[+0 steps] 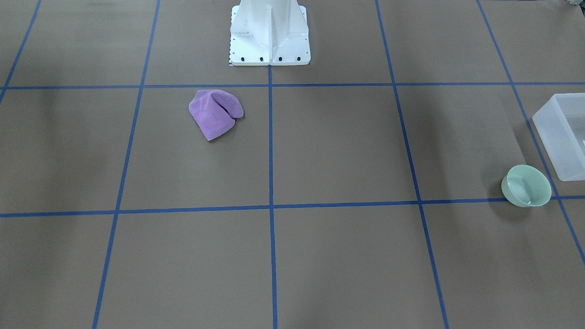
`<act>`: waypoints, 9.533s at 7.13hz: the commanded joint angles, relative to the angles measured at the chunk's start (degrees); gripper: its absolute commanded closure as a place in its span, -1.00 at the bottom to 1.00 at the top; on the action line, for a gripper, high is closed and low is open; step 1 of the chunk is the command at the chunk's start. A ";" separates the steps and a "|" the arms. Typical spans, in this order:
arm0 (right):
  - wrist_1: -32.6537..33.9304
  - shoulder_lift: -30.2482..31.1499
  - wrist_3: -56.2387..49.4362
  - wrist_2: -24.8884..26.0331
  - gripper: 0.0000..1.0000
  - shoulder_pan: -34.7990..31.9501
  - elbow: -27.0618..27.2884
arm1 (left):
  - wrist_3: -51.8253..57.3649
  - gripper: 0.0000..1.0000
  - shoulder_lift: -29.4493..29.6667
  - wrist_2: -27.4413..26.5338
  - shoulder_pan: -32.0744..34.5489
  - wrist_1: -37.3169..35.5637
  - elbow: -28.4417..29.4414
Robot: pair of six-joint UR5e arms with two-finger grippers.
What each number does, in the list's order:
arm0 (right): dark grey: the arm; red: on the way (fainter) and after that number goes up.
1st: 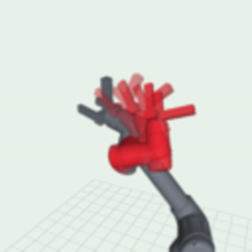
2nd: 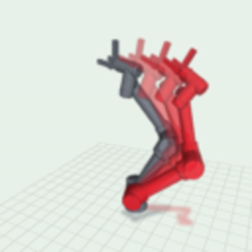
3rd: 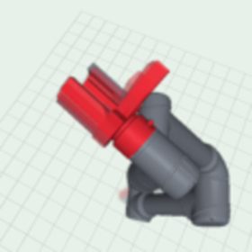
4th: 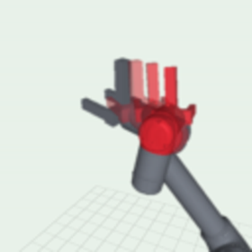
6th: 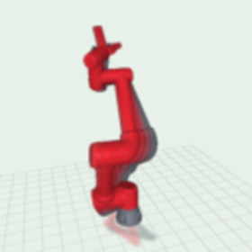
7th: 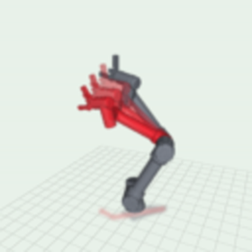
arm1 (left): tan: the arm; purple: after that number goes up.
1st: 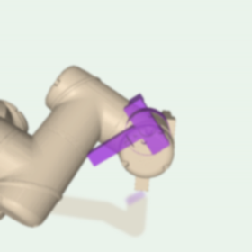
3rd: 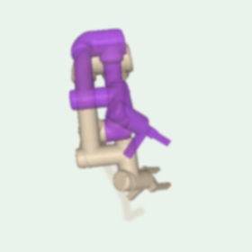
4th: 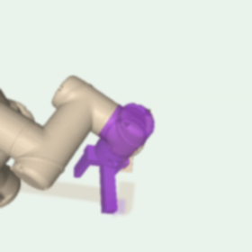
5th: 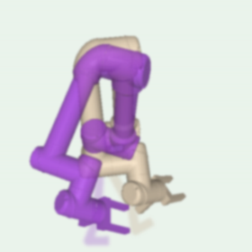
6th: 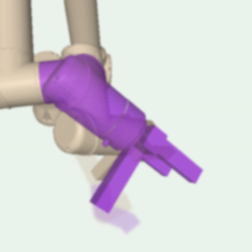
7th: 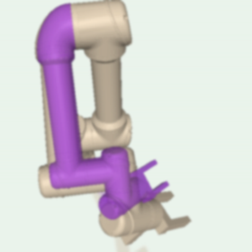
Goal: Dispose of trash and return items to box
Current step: 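Reach the left gripper down to the pale green bowl and grasp it, then lift the pale green bowl with the left gripper toward the clear bin, then lower the green bowl into the clear bin beside the cup and release, then move the right gripper over the purple cloth and lower onto it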
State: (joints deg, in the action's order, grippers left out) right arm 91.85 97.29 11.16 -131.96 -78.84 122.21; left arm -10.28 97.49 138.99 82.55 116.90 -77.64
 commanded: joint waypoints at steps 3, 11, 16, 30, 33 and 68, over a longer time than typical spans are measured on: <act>0.00 0.01 -0.09 0.03 -1.00 0.09 0.05 | -12.92 -0.98 6.81 -11.95 -11.87 25.00 20.53; 0.00 0.01 -0.09 0.03 -1.00 0.01 0.05 | -12.39 1.00 7.36 -0.05 -7.86 28.04 19.28; 0.00 0.01 -0.09 0.03 -1.00 0.01 -0.04 | -6.63 1.00 2.98 10.84 4.97 27.34 16.81; -0.09 0.01 -0.17 0.12 -1.00 0.53 -0.13 | 10.46 1.00 -9.51 -0.56 11.50 22.59 16.73; 0.00 0.01 -0.17 0.12 -1.00 0.45 0.05 | 10.20 1.00 -9.34 -0.30 11.50 22.50 16.38; 5.80 -29.35 84.63 41.25 -0.41 61.26 -2.49 | -0.61 -0.97 -15.66 -10.05 1.39 -26.11 -36.09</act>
State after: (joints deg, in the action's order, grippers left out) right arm 97.83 68.61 94.03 -90.63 -17.88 120.75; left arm -10.90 81.89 130.00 83.92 90.79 -113.48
